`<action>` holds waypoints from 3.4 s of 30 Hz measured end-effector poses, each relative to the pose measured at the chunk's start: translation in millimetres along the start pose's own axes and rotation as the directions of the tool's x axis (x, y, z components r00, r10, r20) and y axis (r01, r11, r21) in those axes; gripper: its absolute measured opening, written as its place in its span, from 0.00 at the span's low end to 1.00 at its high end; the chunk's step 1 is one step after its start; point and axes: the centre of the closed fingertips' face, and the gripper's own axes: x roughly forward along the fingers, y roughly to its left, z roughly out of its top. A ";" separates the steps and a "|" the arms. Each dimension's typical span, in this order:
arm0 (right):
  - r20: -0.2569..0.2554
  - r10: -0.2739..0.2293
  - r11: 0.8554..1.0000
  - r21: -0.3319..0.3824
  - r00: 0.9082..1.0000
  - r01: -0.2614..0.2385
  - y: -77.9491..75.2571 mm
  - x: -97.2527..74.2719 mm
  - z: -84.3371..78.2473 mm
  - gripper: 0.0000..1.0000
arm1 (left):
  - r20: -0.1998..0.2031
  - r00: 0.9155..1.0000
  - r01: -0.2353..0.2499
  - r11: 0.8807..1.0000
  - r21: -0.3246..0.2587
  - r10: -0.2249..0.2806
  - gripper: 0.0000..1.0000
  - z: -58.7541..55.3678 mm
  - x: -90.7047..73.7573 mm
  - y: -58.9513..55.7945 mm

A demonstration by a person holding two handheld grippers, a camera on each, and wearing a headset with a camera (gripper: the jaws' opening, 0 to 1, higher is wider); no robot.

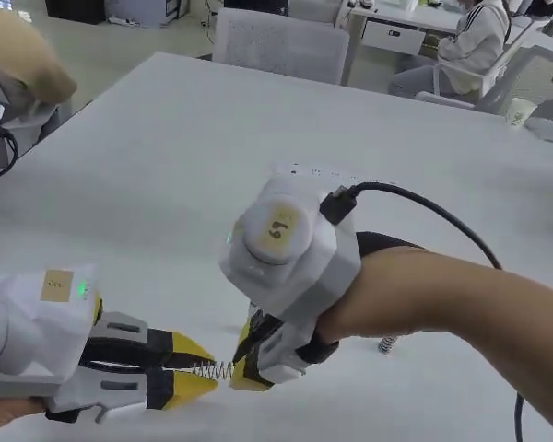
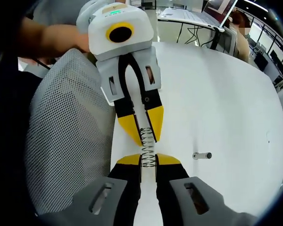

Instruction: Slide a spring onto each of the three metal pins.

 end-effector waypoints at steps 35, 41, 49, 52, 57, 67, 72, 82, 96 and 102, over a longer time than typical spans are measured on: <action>0.105 -0.030 0.999 0.031 0.994 0.026 2.6 -20.0 32.8 0.08 | 0.029 1.000 -0.008 1.000 -0.020 0.009 0.03 4.6 -2.7 0.4; 0.097 -0.030 0.999 0.032 0.995 0.027 2.4 -21.4 36.0 0.07 | 0.031 1.000 -0.005 1.000 -0.020 0.006 0.03 5.9 0.5 0.5; 0.070 -0.029 0.999 0.020 0.997 0.028 2.3 -20.9 33.9 0.07 | 0.033 0.999 0.000 1.000 -0.022 0.001 0.03 5.3 4.4 0.6; 0.066 -0.029 0.999 0.017 0.997 0.028 2.4 -20.6 33.8 0.07 | 0.034 0.999 0.001 1.000 -0.023 0.000 0.03 5.0 5.8 0.5; 0.060 -0.030 1.000 0.013 0.998 0.029 2.0 -20.4 33.6 0.07 | 0.030 1.000 0.003 1.000 -0.024 -0.002 0.03 5.4 7.6 0.0; 0.047 -0.035 0.999 0.005 0.998 0.035 -0.1 -20.8 32.2 0.07 | 0.021 1.000 0.000 0.999 -0.036 0.000 0.07 3.0 9.1 0.3; 0.040 -0.038 0.999 0.003 0.998 0.038 -1.7 -21.0 30.7 0.07 | 0.019 1.000 -0.006 0.999 -0.045 0.006 0.15 0.6 8.3 0.6; 0.038 -0.061 0.998 0.021 0.997 0.060 -11.1 -27.8 25.6 0.08 | 0.018 0.999 -0.047 0.996 -0.075 0.049 0.38 -5.6 3.6 6.9; 0.023 -0.086 0.996 0.039 0.996 0.085 -23.4 -38.0 17.9 0.08 | 0.023 0.993 -0.113 0.991 -0.065 0.114 0.61 -8.3 1.0 17.9; 0.012 -0.106 0.993 0.044 0.994 0.105 -34.1 -45.2 14.4 0.08 | 0.018 0.991 -0.128 0.989 -0.071 0.130 0.66 -12.0 -1.5 20.1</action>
